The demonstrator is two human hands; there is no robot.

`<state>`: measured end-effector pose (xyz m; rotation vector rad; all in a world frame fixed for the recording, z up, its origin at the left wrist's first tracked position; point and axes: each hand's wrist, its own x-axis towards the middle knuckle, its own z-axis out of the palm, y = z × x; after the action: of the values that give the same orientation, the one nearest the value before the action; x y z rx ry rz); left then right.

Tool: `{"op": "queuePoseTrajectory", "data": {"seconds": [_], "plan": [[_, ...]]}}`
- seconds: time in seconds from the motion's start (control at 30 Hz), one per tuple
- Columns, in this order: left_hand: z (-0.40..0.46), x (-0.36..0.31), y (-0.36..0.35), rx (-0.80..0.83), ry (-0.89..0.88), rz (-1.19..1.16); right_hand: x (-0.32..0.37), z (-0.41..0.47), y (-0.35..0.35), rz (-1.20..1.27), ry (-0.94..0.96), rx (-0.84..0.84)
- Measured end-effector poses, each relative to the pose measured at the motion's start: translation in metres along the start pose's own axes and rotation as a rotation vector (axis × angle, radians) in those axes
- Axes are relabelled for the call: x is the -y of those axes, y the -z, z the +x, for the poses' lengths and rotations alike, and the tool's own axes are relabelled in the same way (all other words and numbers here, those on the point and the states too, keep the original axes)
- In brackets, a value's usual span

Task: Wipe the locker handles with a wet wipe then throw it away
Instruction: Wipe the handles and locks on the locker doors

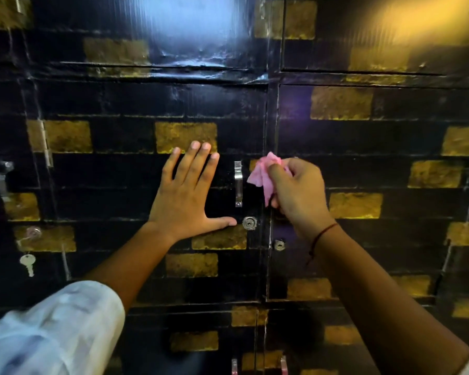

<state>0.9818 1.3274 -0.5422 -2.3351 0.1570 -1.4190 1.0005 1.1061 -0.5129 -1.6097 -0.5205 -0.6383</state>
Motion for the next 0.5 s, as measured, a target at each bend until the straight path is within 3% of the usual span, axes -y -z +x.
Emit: {"op": "queuePoseTrajectory", "data": {"seconds": [0.1,0.23,0.37,0.5], "plan": [[0.008,-0.011,0.011,-0.065,0.002,-0.085,-0.016,0.009,0.032,-0.377,0.230,-0.087],[0.035,-0.048,0.024,-0.085,-0.144,-0.075,-0.024,0.022,0.058,-0.651,0.311,-0.111],[0.058,-0.074,0.020,-0.005,-0.166,0.017,-0.027,0.023,0.056,-0.698,0.454,0.090],[0.059,-0.077,0.011,-0.025,-0.158,0.068,-0.034,0.007,0.065,-0.558,0.500,0.091]]}}
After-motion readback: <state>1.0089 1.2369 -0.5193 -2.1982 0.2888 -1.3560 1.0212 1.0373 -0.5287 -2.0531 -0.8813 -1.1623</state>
